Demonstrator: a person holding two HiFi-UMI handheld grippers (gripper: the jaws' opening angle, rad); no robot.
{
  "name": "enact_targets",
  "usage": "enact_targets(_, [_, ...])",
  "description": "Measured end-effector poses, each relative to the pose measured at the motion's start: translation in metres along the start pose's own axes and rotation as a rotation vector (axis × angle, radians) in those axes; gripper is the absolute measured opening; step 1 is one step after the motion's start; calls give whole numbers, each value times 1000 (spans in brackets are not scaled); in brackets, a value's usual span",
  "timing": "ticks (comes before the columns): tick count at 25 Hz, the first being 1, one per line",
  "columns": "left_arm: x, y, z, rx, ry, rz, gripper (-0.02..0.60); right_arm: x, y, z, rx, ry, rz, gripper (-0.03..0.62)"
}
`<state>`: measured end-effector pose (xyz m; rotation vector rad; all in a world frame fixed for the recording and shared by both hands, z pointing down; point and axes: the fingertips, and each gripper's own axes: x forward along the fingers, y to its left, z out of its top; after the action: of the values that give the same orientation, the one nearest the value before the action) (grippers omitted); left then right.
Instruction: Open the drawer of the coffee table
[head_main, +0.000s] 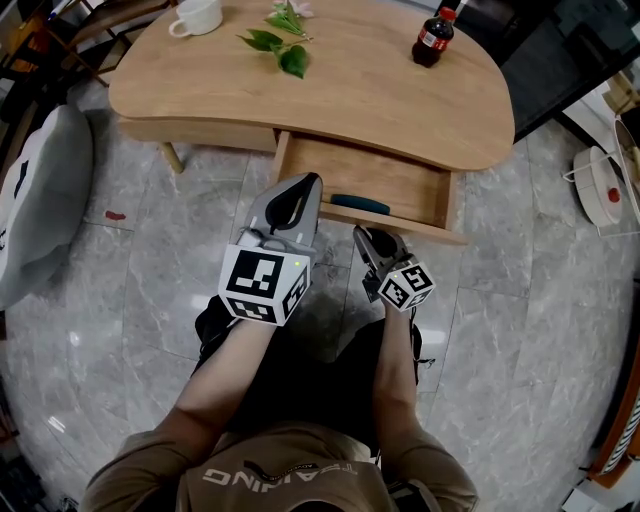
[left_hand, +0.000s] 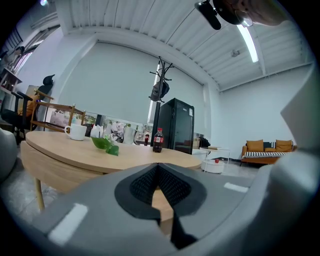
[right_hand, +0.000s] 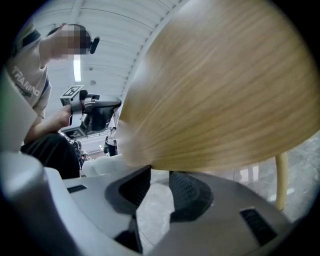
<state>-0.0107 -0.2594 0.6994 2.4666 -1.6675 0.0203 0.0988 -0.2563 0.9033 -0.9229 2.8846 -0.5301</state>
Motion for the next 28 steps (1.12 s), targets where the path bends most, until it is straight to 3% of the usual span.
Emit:
enact_targets(8, [2, -4, 0, 21, -5, -17, 2, -3, -1, -1, -10, 4, -11, 102])
enact_targets(17, [7, -5, -5, 17, 6, -34, 2, -25, -2, 0, -75, 82, -125, 8])
enact_targets(24, [9, -4, -10, 83, 18, -25, 2, -26, 55, 19, -140, 114, -29, 6])
enact_targets(28, [11, 5, -13, 72, 26, -3, 2, -29, 82, 34, -181, 143, -12, 6])
